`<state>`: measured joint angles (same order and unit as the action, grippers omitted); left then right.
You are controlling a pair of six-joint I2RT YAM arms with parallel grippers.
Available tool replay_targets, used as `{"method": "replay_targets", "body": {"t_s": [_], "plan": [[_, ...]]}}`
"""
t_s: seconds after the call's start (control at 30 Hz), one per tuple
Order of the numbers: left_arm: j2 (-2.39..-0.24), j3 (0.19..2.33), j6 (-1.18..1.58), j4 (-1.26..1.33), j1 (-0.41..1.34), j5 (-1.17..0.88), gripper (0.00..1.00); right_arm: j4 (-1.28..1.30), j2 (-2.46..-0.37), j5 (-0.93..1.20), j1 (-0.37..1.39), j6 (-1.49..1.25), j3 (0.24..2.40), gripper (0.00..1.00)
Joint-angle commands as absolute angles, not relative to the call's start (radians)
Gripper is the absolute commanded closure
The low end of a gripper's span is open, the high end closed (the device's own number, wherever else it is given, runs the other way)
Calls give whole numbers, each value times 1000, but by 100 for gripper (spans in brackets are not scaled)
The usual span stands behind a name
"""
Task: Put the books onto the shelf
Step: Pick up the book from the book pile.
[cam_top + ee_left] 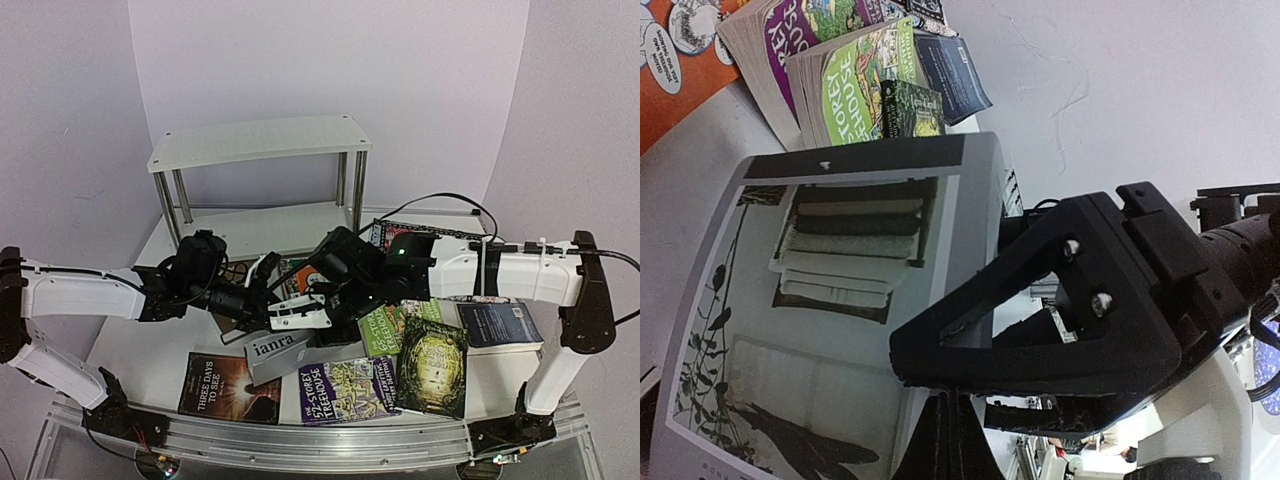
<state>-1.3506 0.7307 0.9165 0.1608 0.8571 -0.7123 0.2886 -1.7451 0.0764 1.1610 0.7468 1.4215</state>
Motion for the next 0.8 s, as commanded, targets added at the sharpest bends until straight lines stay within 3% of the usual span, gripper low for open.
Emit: {"method": "replay_targets", "body": {"t_s": [0.0, 0.17, 0.37, 0.53, 0.77], "plan": [[-1324, 760, 906, 171, 863, -702, 100, 392, -1759, 75, 1163, 732, 1464, 52], [-1236, 844, 811, -36, 860, -526, 99, 420, -1727, 67, 1163, 732, 1458, 65], [-1066, 946, 698, -298, 843, -242, 90, 443, -1681, 60, 1163, 722, 1455, 80], [-980, 995, 684, -484, 838, 67, 87, 443, -1647, 45, 1164, 716, 1458, 84], [-835, 967, 686, -513, 838, 209, 73, 409, -1578, -31, 1163, 722, 1454, 86]]}}
